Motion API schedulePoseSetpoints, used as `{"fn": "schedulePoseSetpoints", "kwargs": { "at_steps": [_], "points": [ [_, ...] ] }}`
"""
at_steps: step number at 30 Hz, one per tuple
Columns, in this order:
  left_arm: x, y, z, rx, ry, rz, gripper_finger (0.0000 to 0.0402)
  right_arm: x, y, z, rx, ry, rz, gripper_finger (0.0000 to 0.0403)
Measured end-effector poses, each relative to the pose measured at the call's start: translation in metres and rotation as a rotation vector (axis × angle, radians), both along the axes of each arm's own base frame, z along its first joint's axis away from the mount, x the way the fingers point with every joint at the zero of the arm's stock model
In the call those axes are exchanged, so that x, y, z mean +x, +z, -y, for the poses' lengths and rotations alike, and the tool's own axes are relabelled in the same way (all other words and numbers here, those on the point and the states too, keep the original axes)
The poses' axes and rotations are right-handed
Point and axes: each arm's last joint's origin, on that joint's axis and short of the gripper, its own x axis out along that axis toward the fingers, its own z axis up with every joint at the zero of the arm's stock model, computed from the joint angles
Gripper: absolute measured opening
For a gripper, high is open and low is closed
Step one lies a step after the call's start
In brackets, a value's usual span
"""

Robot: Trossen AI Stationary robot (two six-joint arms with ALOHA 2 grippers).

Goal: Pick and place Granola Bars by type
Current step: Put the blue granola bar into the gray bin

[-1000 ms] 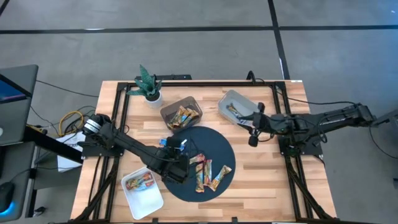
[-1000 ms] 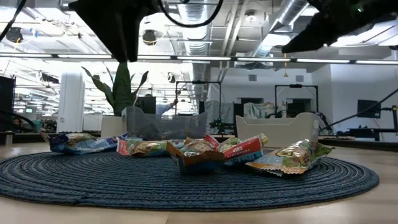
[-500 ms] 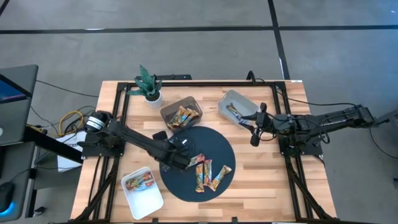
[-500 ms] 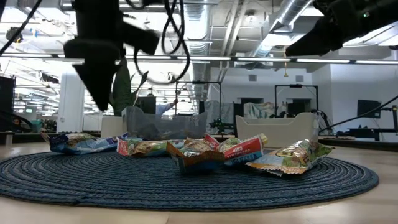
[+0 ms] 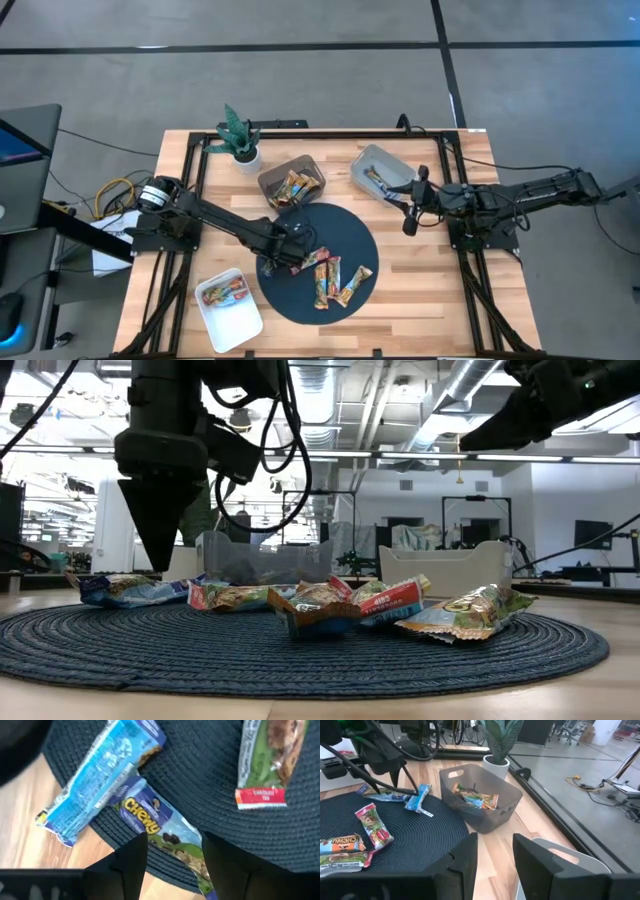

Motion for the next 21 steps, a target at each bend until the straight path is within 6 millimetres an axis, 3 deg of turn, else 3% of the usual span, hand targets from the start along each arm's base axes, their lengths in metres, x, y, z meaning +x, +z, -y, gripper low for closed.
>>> {"fn": "schedulePoseSetpoints", "kwargs": {
  "at_steps": [13,21],
  "points": [
    [-0.001,0.0,-0.001,0.036,0.078,0.005,0.0226,0.0,0.0,0.0,-0.014,0.006,-0.006,0.0118],
    [-0.011,-0.013,-0.003,0.016,0.148,-0.05,0.0229,0.0,0.0,0.0,-0.015,0.006,-0.007,0.0118]
  ]
}}
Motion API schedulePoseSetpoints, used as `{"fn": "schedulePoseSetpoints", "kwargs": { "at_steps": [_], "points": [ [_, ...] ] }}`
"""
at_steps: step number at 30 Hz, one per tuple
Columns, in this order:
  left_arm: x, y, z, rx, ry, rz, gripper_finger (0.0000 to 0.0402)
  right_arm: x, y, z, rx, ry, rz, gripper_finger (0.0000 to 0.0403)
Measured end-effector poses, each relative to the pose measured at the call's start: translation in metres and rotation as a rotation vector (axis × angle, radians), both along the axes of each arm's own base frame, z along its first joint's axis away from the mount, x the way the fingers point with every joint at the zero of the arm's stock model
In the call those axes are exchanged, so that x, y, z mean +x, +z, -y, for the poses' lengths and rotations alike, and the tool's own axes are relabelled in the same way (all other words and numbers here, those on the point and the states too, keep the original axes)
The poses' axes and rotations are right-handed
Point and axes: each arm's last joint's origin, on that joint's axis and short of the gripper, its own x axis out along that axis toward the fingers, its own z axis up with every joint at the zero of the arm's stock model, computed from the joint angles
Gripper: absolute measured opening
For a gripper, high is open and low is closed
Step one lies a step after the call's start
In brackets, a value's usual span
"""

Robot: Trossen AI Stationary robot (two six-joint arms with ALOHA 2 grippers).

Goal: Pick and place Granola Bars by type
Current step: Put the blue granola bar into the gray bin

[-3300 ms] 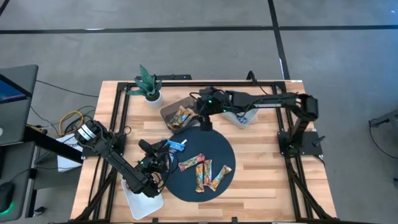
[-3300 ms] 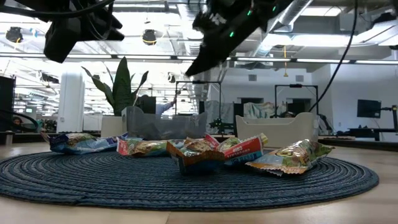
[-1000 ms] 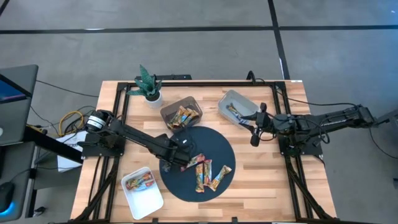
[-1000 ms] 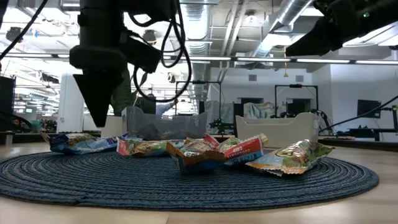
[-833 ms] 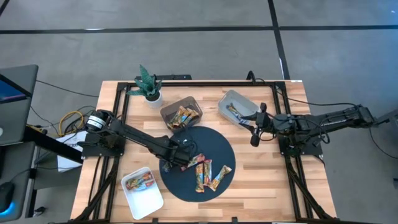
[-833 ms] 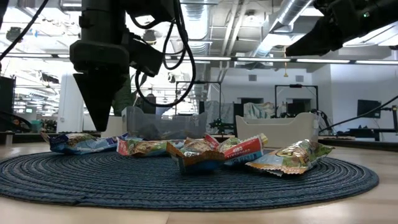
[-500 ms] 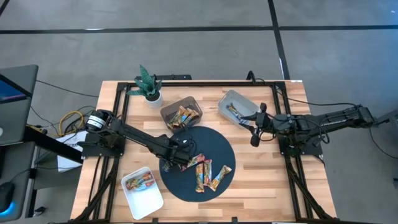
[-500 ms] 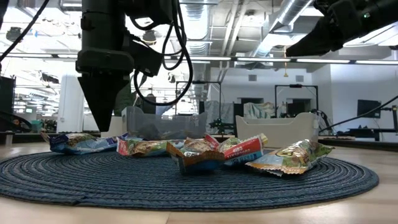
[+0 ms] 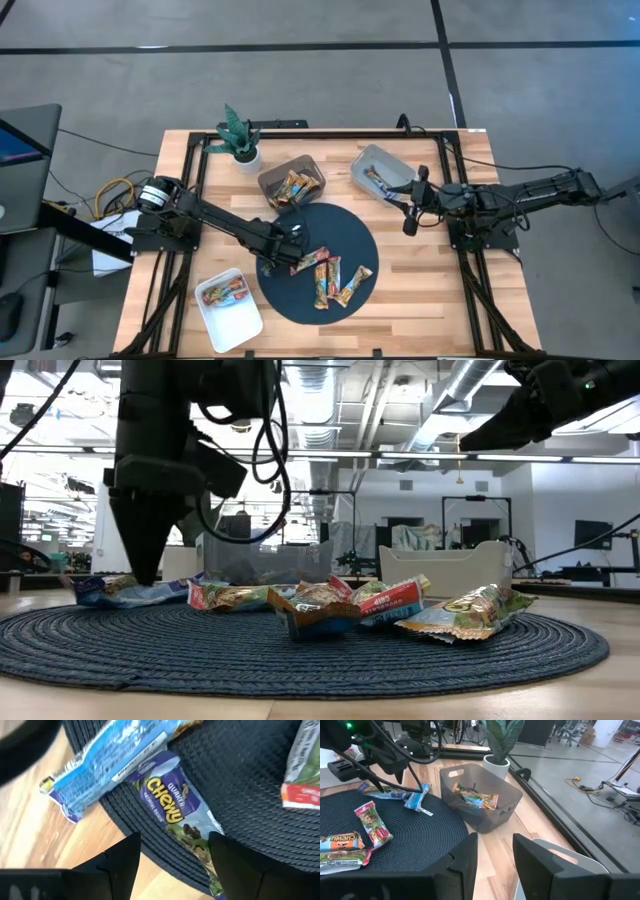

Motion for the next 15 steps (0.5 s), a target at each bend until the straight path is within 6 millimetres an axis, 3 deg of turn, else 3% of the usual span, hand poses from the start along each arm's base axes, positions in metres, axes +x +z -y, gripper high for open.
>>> {"fn": "schedulePoseSetpoints", "kwargs": {
  "at_steps": [15],
  "points": [
    [0.0081,-0.0016,0.0034,-0.08,-0.042,0.076,0.0229,0.0002,-0.0003,0.0,0.0,0.0,-0.003,0.0118]
  ]
}}
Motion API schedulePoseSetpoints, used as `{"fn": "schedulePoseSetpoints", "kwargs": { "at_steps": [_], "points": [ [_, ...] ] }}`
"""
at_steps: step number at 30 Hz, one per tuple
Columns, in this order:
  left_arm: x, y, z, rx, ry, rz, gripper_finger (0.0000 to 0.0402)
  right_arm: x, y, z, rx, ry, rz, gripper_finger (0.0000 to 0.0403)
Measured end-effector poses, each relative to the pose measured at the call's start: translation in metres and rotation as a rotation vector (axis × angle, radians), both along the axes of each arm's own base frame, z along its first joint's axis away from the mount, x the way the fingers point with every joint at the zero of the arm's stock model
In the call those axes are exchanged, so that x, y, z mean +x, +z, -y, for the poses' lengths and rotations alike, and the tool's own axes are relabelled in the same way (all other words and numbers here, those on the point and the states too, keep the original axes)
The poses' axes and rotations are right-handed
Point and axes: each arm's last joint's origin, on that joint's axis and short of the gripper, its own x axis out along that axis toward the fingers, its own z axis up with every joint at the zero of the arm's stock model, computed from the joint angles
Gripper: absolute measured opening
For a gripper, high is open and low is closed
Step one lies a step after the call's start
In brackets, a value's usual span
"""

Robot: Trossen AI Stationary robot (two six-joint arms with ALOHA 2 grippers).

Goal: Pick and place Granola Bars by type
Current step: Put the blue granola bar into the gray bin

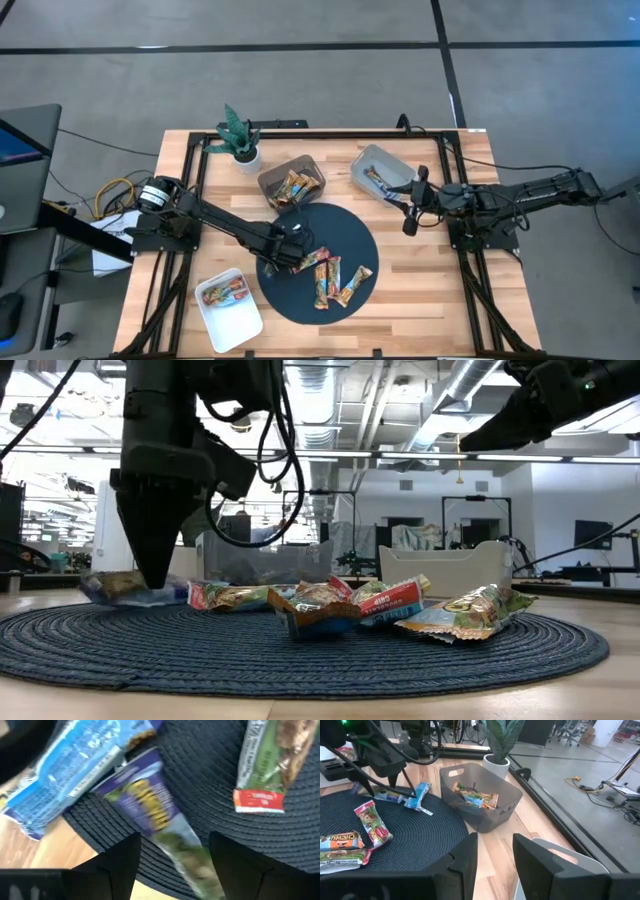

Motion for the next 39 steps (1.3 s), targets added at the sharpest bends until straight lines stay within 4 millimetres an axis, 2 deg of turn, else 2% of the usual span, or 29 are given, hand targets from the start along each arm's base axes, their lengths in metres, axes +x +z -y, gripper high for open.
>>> {"fn": "schedulePoseSetpoints", "kwargs": {
  "at_steps": [20,24,33,39],
  "points": [
    [-0.0053,-0.0084,-0.0043,-0.021,-0.004,-0.033,0.0219,0.0,0.0,0.0,-0.015,0.005,-0.005,0.0118],
    [-0.0049,-0.0084,-0.0039,-0.031,-0.032,-0.03,0.0192,0.0,0.0,0.0,-0.018,0.006,-0.006,0.0118],
    [-0.005,-0.0084,-0.0031,-0.057,-0.059,-0.036,0.0094,0.0,0.0,0.0,-0.022,0.007,-0.007,0.0118],
    [-0.0048,-0.0081,-0.003,-0.058,-0.085,-0.036,0.0046,0.0,0.0,0.0,-0.023,0.008,-0.008,0.0118]
  ]
}}
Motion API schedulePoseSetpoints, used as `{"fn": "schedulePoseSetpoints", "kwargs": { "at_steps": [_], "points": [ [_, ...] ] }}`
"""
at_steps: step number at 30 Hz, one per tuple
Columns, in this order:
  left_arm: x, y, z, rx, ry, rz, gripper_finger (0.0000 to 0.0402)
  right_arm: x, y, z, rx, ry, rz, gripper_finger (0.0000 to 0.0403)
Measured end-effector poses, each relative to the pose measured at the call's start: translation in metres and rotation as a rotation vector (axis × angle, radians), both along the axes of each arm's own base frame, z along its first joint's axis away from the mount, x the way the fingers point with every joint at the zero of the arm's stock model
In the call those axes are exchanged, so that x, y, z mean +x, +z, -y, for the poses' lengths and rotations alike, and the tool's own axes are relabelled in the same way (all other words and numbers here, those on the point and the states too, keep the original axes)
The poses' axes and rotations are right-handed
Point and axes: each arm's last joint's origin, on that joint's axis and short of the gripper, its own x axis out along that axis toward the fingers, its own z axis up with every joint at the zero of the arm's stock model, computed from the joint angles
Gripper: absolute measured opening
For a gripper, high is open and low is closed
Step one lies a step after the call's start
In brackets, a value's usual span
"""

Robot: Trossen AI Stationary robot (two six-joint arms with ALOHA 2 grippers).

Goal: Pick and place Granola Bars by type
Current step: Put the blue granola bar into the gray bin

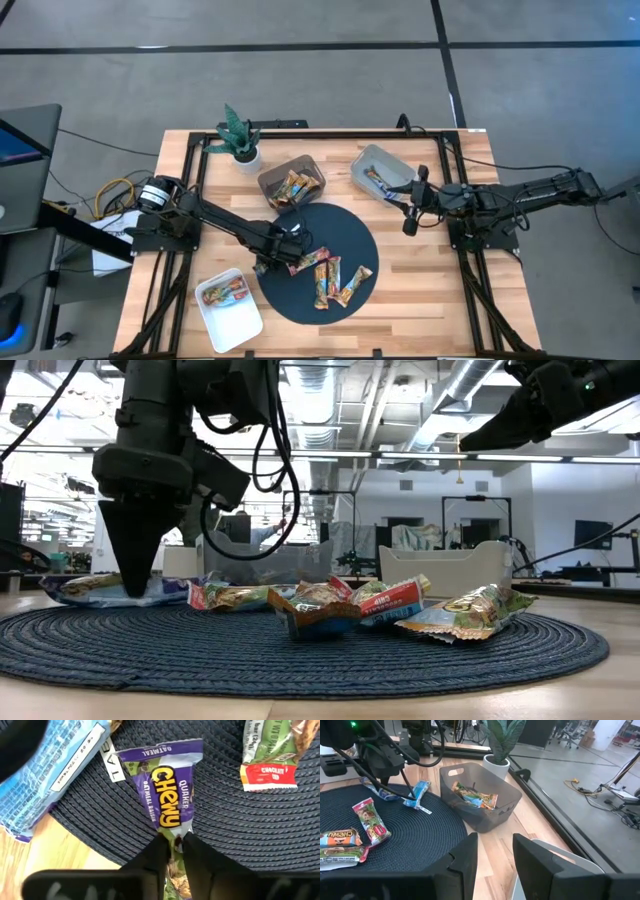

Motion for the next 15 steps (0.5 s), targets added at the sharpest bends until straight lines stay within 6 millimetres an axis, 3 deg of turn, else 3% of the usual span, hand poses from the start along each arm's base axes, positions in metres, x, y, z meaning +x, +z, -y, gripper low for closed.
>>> {"fn": "schedulePoseSetpoints", "kwargs": {
  "at_steps": [7,15],
  "points": [
    [0.005,0.009,0.002,-0.008,-0.028,0.007,0.0024,0.0,0.0,0.0,-0.001,0.0,0.0,0.0118],
    [0.027,0.047,0.01,0.029,-0.133,0.132,0.0023,0.0,0.0,0.0,-0.001,0.0,0.0,0.0118]
  ]
}}
